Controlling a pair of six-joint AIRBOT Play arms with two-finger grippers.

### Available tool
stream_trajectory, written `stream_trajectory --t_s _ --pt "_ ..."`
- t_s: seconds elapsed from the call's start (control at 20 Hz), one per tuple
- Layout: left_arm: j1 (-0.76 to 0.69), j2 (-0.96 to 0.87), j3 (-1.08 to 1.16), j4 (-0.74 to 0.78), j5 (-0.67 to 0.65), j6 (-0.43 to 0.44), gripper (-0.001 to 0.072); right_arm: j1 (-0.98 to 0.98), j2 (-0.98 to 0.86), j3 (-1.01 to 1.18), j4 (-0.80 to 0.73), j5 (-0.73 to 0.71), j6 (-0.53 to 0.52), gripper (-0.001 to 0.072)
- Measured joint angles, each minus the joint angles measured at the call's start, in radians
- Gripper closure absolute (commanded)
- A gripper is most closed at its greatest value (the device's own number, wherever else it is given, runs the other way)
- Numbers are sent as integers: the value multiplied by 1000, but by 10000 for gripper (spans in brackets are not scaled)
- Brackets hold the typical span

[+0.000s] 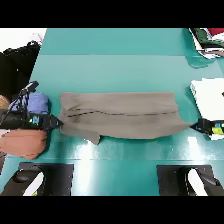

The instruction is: Fold the shirts.

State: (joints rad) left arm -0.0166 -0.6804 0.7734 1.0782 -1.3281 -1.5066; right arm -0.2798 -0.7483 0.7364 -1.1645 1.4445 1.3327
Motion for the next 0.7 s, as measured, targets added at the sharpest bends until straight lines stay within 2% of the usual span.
stream_trajectory --t_s 0.3,0.55,0.6,0.65,0.7 --pt "0 -316 108 30 266 19 680 167 -368 264 11 -131 45 692" --pt "0 -548 278 34 395 20 678 202 -620 479 21 -166 80 689" --pt "0 -576 303 36 409 21 609 203 -657 513 24 -168 85 636" --pt "0 -597 326 36 423 23 324 204 -692 548 35 -171 91 427" --pt "0 -612 342 37 434 23 120 202 -721 577 50 -172 92 320"
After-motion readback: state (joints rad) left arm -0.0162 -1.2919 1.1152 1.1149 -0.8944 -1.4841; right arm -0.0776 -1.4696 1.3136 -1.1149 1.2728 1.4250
